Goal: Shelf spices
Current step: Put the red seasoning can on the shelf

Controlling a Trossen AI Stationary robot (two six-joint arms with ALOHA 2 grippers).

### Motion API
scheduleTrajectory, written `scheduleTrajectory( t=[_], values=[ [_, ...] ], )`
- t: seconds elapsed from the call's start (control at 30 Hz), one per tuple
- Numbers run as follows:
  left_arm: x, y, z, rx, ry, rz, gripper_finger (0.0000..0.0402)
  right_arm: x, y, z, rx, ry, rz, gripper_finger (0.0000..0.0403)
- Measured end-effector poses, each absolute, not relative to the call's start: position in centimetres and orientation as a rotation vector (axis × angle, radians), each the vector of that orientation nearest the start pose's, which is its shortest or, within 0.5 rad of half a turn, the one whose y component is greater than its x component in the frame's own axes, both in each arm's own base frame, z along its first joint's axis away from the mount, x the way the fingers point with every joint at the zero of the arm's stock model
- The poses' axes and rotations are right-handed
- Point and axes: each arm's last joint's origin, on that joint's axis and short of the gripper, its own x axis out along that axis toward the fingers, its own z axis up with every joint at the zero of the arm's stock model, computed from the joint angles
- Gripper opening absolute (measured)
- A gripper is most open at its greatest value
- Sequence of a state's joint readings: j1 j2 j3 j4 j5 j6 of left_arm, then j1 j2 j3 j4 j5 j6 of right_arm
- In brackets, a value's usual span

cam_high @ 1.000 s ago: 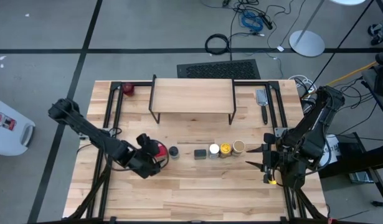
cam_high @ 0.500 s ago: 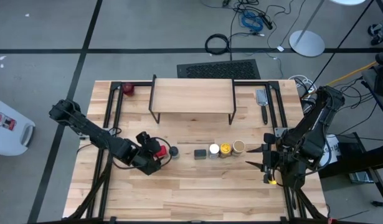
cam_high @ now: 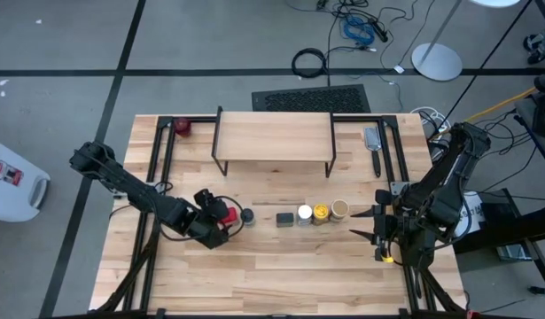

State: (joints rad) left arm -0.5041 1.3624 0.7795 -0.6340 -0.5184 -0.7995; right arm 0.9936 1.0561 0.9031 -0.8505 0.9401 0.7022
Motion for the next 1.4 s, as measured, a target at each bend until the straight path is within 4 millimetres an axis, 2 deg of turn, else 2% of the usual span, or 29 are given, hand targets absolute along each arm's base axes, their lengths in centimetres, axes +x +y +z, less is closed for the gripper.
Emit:
scheduleTrajectory(
  t=[0.43, 0.9, 1.17, 1.4],
  values=[
    [21.3, -10.2, 19.0, -0.119, 0.988, 0.367, 0.0394, 12.2, 14.4, 28.4, -0.143, 0.536, -0.146, 0.0167],
    [22.2, -10.3, 17.8, -0.113, 1.001, 0.377, 0.0315, 12.2, 14.4, 28.4, -0.142, 0.536, -0.146, 0.0167],
    [22.7, -10.4, 16.3, -0.101, 1.081, 0.371, 0.0308, 12.2, 14.4, 28.4, -0.142, 0.536, -0.146, 0.0167],
    [22.9, -10.5, 16.5, -0.108, 1.075, 0.360, 0.0308, 12.2, 14.4, 28.4, -0.139, 0.534, -0.145, 0.0167]
  ],
)
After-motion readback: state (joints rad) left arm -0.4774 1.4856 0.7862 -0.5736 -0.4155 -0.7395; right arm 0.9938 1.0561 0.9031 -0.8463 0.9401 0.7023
